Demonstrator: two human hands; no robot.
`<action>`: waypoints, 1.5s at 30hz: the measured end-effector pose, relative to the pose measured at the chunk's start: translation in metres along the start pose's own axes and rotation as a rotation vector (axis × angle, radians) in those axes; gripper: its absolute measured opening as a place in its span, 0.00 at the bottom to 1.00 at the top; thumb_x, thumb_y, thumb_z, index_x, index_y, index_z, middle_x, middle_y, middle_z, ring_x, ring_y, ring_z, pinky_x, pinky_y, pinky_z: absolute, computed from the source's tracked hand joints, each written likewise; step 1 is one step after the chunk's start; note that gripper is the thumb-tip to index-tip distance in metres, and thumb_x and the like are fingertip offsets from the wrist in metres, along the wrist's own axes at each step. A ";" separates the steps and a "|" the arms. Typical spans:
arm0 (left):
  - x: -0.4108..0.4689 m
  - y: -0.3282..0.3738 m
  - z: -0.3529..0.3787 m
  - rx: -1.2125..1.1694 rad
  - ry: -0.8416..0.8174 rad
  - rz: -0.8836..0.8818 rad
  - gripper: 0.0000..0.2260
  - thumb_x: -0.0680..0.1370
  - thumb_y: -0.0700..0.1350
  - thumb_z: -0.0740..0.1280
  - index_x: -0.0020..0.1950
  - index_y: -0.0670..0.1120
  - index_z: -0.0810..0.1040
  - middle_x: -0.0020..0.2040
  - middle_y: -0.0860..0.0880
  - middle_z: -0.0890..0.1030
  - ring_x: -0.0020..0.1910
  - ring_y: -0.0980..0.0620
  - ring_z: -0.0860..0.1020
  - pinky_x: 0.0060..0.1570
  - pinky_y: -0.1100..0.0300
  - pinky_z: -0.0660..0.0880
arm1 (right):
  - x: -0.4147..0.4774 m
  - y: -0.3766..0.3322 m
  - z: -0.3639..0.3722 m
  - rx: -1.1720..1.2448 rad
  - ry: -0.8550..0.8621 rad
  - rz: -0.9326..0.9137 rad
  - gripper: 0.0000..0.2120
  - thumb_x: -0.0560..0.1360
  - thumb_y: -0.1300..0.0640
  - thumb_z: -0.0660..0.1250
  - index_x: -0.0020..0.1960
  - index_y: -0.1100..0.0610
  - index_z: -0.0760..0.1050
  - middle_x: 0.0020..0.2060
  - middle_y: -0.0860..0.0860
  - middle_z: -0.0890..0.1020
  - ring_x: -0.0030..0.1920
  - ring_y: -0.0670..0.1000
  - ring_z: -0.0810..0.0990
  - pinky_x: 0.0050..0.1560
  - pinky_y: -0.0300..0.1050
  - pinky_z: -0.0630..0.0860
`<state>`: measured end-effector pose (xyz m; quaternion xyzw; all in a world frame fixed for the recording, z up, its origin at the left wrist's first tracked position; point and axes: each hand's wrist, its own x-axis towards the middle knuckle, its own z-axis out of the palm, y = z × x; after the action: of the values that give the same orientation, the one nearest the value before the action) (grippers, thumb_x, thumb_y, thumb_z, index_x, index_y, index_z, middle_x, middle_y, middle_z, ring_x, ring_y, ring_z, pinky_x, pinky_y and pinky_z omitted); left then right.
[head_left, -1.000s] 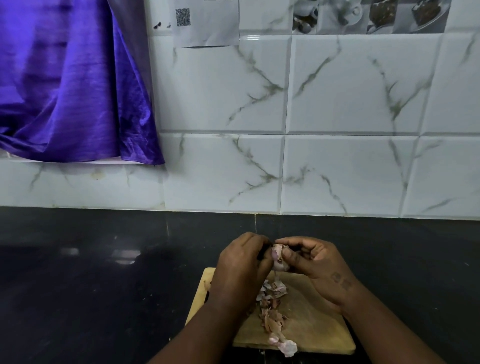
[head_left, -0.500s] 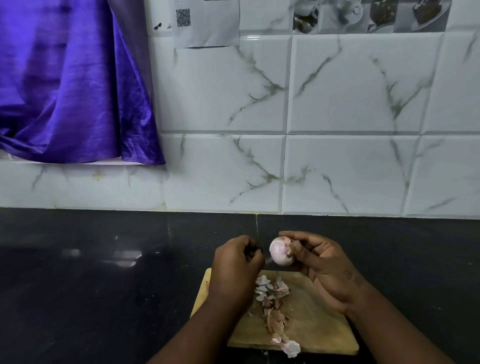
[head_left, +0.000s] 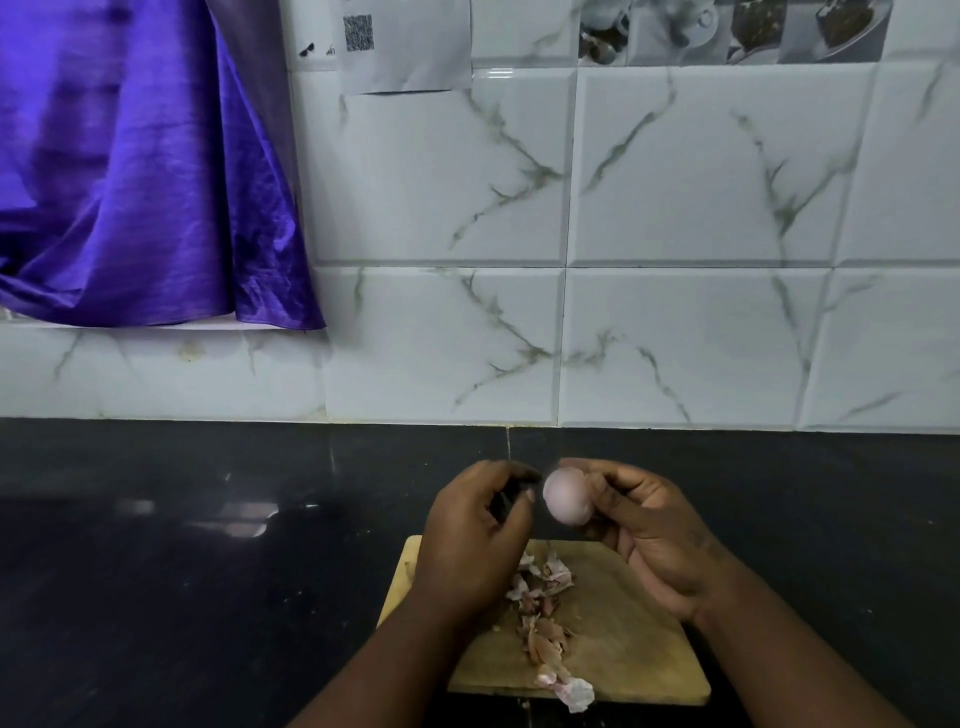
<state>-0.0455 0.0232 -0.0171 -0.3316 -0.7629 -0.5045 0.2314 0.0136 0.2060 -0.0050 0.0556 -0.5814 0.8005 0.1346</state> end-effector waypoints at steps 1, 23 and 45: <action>0.000 0.001 0.000 -0.034 -0.004 0.016 0.07 0.80 0.41 0.71 0.53 0.52 0.85 0.46 0.58 0.83 0.48 0.57 0.81 0.44 0.65 0.77 | 0.000 0.001 -0.001 0.006 0.001 0.003 0.15 0.71 0.56 0.72 0.55 0.60 0.86 0.56 0.63 0.86 0.53 0.56 0.86 0.52 0.48 0.84; 0.000 -0.003 0.002 0.173 0.019 0.124 0.04 0.79 0.48 0.69 0.48 0.50 0.84 0.41 0.56 0.81 0.40 0.57 0.78 0.38 0.65 0.73 | 0.000 0.004 0.001 -0.093 -0.035 -0.035 0.33 0.59 0.44 0.85 0.58 0.60 0.85 0.57 0.64 0.85 0.59 0.64 0.84 0.63 0.61 0.79; -0.005 0.006 0.001 -0.278 -0.036 -0.122 0.21 0.84 0.60 0.58 0.42 0.50 0.82 0.37 0.50 0.82 0.37 0.57 0.79 0.37 0.59 0.74 | -0.003 -0.001 0.002 0.061 -0.122 -0.006 0.33 0.59 0.44 0.85 0.58 0.60 0.85 0.59 0.62 0.85 0.55 0.56 0.86 0.50 0.47 0.84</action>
<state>-0.0379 0.0244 -0.0168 -0.3223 -0.7084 -0.6125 0.1383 0.0165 0.2039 -0.0040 0.1102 -0.5638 0.8125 0.0994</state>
